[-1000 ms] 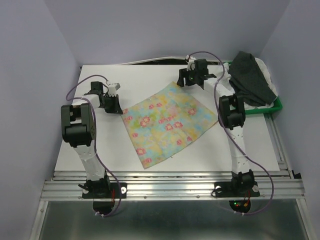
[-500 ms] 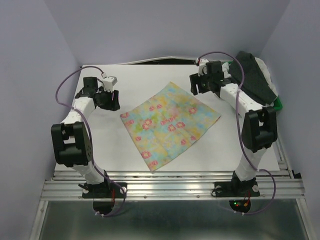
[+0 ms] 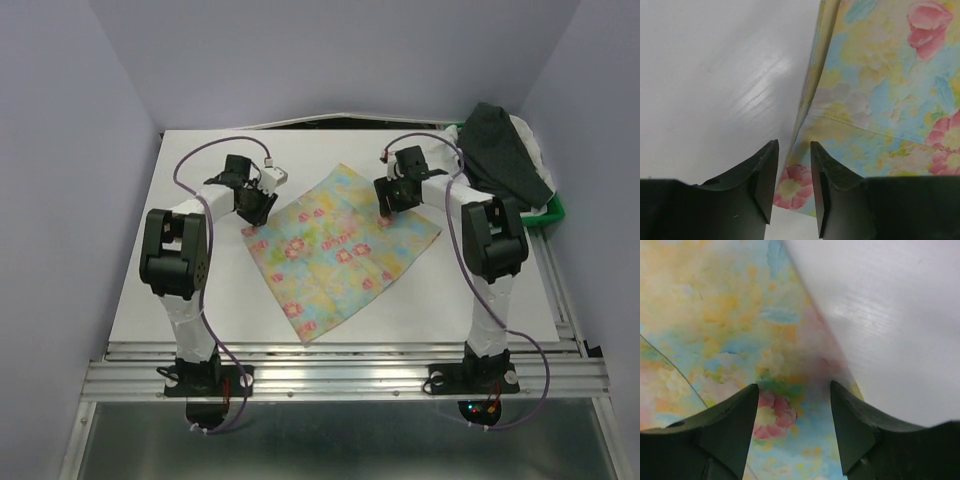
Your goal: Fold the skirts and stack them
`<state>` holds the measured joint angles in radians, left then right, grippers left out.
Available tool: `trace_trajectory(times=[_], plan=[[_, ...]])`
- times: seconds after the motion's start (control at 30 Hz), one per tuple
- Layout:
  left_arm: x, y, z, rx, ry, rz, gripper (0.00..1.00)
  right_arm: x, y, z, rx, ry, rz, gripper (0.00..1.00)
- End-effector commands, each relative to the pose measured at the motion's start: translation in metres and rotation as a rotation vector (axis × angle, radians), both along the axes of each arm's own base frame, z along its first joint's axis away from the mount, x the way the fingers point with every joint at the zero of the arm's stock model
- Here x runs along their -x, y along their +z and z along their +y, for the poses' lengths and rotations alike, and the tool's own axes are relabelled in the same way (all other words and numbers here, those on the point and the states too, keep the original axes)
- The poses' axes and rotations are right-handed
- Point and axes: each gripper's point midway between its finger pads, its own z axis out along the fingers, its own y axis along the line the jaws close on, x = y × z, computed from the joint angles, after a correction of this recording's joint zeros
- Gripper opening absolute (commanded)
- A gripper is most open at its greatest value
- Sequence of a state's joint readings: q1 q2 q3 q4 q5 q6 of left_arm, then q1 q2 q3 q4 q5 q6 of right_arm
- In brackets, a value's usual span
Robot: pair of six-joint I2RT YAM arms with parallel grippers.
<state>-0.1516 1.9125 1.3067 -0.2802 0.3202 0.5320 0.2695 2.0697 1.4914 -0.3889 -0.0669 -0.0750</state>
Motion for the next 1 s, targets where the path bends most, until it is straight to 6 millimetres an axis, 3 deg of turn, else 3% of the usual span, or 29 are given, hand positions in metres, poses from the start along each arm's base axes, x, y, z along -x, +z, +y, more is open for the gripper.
trace_trajectory(times=[0.0,0.03,0.07,0.1,0.13,0.2,0.23,0.27,0.3,0.37,0.47,0.5,0.57,0.6,0.67,0.73,0.83,0.93,0.97], plan=[[0.015,0.005,0.006,-0.093,-0.074,-0.03,0.36,-0.023,-0.027,-0.003,0.047,-0.009,0.026,0.65],[0.022,0.002,0.007,-0.105,-0.087,-0.021,0.35,-0.031,-0.028,-0.001,0.048,-0.01,0.016,0.65],[0.038,-0.008,0.01,-0.126,-0.119,0.014,0.33,-0.037,-0.044,-0.001,0.064,0.006,0.029,0.64],[0.046,-0.005,0.009,-0.133,-0.138,0.012,0.31,-0.045,-0.046,0.002,0.061,0.015,0.023,0.64],[0.058,-0.009,0.009,-0.142,-0.163,0.036,0.3,-0.063,-0.047,0.006,0.062,0.027,-0.005,0.64],[0.091,-0.021,0.003,-0.154,-0.233,0.094,0.29,-0.08,-0.047,0.014,0.052,0.058,-0.028,0.65],[0.1,-0.016,-0.001,-0.157,-0.272,0.085,0.29,-0.088,-0.045,0.017,0.047,0.072,-0.042,0.65],[0.118,-0.018,-0.004,-0.151,-0.309,0.126,0.29,-0.103,-0.033,0.023,0.04,0.101,-0.089,0.65],[0.143,-0.017,-0.014,-0.131,-0.38,0.16,0.28,-0.102,-0.039,0.04,-0.008,0.16,-0.08,0.66],[0.172,-0.013,-0.033,-0.105,-0.477,0.174,0.28,-0.103,-0.029,0.056,-0.069,0.246,-0.106,0.66],[0.199,-0.004,-0.047,-0.095,-0.575,0.188,0.29,-0.089,-0.02,0.091,-0.097,0.383,-0.132,0.66],[0.202,0.001,-0.051,-0.087,-0.593,0.18,0.3,-0.076,-0.026,0.101,-0.124,0.429,-0.108,0.67],[0.206,0.016,-0.06,-0.049,-0.611,0.161,0.32,-0.063,-0.015,0.117,-0.13,0.517,-0.142,0.67],[0.202,0.028,-0.067,-0.017,-0.623,0.136,0.32,-0.04,-0.026,0.131,-0.146,0.574,-0.107,0.67],[0.205,0.039,-0.073,0.023,-0.618,0.152,0.33,-0.028,-0.016,0.146,-0.138,0.657,-0.154,0.67],[0.197,0.063,-0.09,0.1,-0.613,0.128,0.33,-0.003,-0.022,0.167,-0.143,0.73,-0.139,0.68],[0.18,0.088,-0.104,0.203,-0.549,0.088,0.34,0.019,-0.03,0.191,-0.121,0.81,-0.135,0.68],[0.158,0.098,-0.095,0.264,-0.427,0.065,0.33,0.022,-0.03,0.202,-0.116,0.824,-0.148,0.69],[0.143,0.103,-0.092,0.282,-0.383,0.022,0.34,0.023,-0.023,0.21,-0.13,0.824,-0.155,0.7]])
